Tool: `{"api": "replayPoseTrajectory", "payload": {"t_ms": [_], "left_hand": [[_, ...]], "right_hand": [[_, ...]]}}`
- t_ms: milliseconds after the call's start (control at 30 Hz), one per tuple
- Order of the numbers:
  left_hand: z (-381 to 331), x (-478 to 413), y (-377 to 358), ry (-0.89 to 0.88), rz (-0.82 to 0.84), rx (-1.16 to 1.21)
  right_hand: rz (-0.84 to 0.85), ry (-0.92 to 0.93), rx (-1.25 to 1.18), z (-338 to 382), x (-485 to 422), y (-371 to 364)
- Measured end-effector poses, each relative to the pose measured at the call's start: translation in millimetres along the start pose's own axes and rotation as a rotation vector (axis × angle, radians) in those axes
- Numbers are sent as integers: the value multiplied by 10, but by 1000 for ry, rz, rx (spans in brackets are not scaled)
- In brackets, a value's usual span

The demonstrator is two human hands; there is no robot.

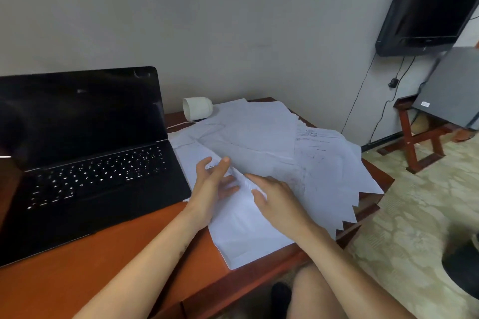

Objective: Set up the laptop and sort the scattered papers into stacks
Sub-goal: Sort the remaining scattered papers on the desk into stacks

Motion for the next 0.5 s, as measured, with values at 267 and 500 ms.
{"api": "replayPoseTrajectory", "payload": {"t_ms": [267,500], "left_hand": [[69,-106,294,-19,-226,-104],[25,-130,418,-64,-485,-242]], "right_hand": [[264,-31,90,-133,243,59],[287,-121,288,-408,490,127]]}}
Point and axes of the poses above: each hand's wrist, its own x-axis away from the middle knuckle, its own y-axis out of the back of the hand, z = x × y, the point moved 2 cm from there along -x, towards the middle knuckle, and after that the axes turned 8 degrees about -x, right-handed, at the moved point
